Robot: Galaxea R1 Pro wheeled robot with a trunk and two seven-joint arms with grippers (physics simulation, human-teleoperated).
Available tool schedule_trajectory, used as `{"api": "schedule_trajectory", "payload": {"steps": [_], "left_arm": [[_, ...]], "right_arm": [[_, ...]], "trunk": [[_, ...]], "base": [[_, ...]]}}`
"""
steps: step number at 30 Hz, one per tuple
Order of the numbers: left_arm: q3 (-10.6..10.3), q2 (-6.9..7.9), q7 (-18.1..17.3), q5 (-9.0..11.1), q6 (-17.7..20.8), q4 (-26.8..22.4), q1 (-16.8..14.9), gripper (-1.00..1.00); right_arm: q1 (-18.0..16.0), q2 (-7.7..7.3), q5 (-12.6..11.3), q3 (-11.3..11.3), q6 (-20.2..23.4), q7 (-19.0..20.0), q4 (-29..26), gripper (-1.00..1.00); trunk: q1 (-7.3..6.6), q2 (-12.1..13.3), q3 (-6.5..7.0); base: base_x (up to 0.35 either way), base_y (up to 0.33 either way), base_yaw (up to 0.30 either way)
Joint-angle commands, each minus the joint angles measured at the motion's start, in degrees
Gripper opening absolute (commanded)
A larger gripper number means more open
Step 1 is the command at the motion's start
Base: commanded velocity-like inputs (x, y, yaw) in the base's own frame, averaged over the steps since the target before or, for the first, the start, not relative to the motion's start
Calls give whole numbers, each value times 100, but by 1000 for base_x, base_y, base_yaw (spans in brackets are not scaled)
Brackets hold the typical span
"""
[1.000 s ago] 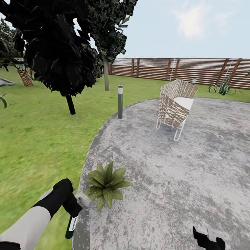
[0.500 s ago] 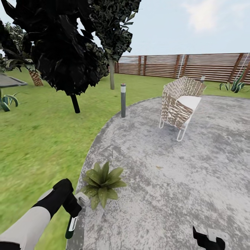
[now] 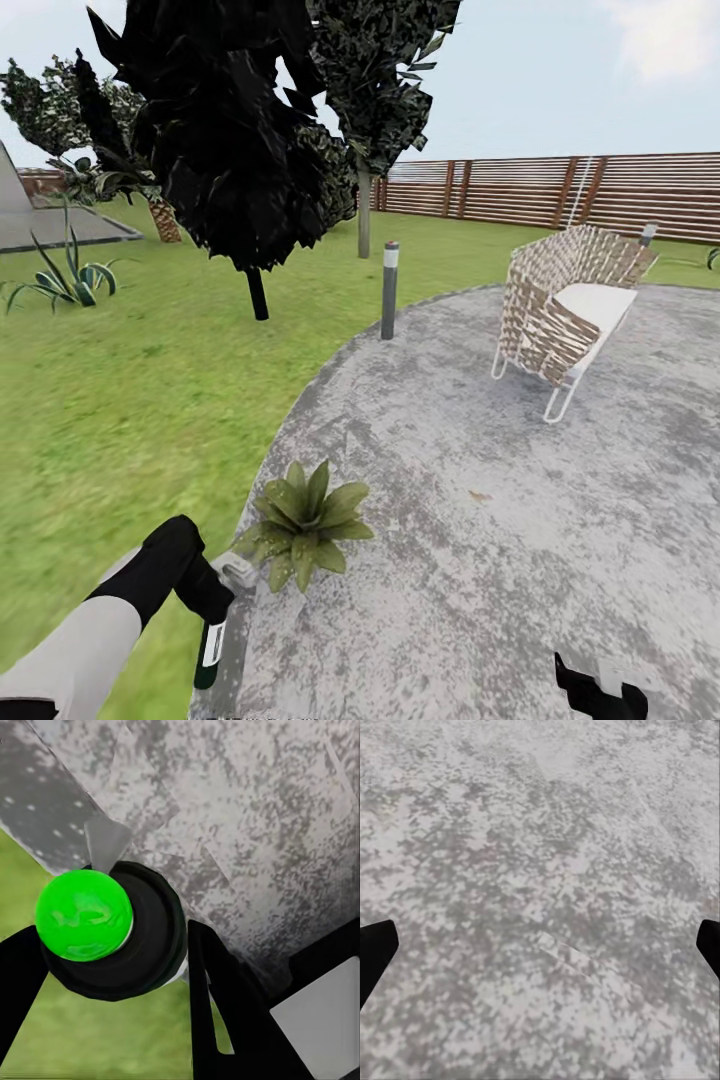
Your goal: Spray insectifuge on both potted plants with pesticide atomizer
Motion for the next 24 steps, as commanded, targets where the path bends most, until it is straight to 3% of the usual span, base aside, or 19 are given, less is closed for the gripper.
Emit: {"api": "schedule_trajectory", "payload": {"steps": [1, 6, 24], "left_arm": [[-27, 3, -48, -36, 37, -3, -3, -100], [-20, 3, -48, -76, 31, -2, -10, -100], [-19, 3, -22, -115, 28, -6, -11, -100]], "right_arm": [[-5, -1, 12, -48, -26, 45, -2, 100], [-5, -3, 12, -50, -26, 45, -4, 100], [-6, -17, 12, -57, -27, 45, -13, 100]], "trunk": [[-1, -2, -5], [-1, -2, -5], [-1, -2, -5]], "base": [[71, -79, 276], [135, -211, 223], [41, -267, 5]]}}
